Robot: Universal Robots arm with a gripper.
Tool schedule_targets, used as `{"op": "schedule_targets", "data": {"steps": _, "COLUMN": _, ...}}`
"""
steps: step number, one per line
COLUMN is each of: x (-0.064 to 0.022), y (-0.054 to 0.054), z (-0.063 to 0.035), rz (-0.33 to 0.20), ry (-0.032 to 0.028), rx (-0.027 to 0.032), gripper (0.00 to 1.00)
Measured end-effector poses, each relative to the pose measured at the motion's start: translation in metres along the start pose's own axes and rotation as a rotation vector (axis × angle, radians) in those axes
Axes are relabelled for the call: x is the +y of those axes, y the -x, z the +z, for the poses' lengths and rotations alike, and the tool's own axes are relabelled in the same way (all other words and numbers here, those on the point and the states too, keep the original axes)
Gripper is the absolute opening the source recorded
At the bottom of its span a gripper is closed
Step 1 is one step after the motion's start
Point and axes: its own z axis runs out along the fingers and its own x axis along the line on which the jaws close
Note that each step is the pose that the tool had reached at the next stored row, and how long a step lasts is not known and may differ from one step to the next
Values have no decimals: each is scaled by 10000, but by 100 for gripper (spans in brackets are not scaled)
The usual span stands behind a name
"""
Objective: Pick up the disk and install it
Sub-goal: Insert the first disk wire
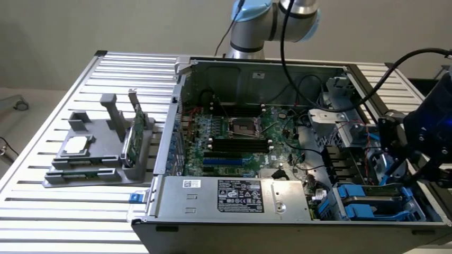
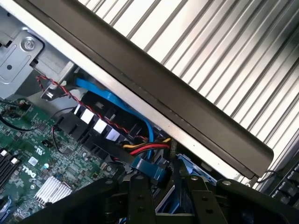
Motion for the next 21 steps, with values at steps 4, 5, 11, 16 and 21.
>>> {"op": "schedule_targets", "data": {"steps": 4, "x": 14, "y": 12, "z": 12, "rz": 198, "ry": -27, "rx": -46, "gripper": 33}}
{"op": "schedule_targets", "data": {"steps": 5, "x": 13, "y": 12, "z": 18, "rz": 253, "ry": -31, "rx": -53, "gripper": 33}}
{"op": "schedule_targets", "data": {"steps": 11, "x": 10, "y": 13, "z": 49, "rz": 708, "ry": -60, "rx": -115, "gripper": 33}}
{"op": "schedule_targets", "data": {"steps": 16, "x": 8, "y": 12, "z": 66, "rz": 1197, "ry": -97, "rx": -189, "gripper": 33}}
{"op": "schedule_targets", "data": {"steps": 21, "x": 20, "y": -2, "z": 72, "rz": 1406, "ry": -152, "rx": -262, "gripper": 33}}
